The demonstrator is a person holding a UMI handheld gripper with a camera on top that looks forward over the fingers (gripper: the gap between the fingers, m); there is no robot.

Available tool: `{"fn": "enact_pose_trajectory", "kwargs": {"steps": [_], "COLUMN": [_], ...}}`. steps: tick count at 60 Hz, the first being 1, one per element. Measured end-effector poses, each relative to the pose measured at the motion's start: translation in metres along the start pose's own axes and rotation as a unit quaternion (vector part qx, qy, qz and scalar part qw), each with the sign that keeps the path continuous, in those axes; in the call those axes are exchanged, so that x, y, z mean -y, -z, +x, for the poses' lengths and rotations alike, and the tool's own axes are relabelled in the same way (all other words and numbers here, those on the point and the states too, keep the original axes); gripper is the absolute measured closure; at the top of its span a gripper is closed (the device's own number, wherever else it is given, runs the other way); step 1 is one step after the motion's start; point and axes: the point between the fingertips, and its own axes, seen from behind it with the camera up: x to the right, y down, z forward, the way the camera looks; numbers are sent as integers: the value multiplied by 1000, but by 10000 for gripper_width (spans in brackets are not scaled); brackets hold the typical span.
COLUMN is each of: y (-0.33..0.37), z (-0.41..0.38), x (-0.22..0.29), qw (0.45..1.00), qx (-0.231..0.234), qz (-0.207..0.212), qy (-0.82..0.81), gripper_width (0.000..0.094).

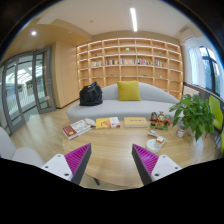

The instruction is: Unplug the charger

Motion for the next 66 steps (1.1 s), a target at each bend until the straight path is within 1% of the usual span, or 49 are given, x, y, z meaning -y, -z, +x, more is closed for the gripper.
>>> {"fn": "enact_pose_trajectory", "kwargs": {"steps": [22, 26, 34, 43, 48, 54, 62, 66], "y": [-1, -1, -15, -47, -73, -108, -164, -191], "z": [1, 2, 25, 95, 139, 190, 238, 254], "x": [-10, -16, -53, -104, -120, -123, -115, -113], "qw": [1000, 1000, 999, 997, 995, 991, 988, 987], "qx": [3, 6, 0, -44, -74, -108, -130, -139], "qz": [-7, -13, -32, -62, -62, -52, -37, -36], "qy": [-4, -5, -9, -24, -38, -56, -68, -70], "gripper_width": [86, 86, 87, 85, 95, 87, 91, 91]}}
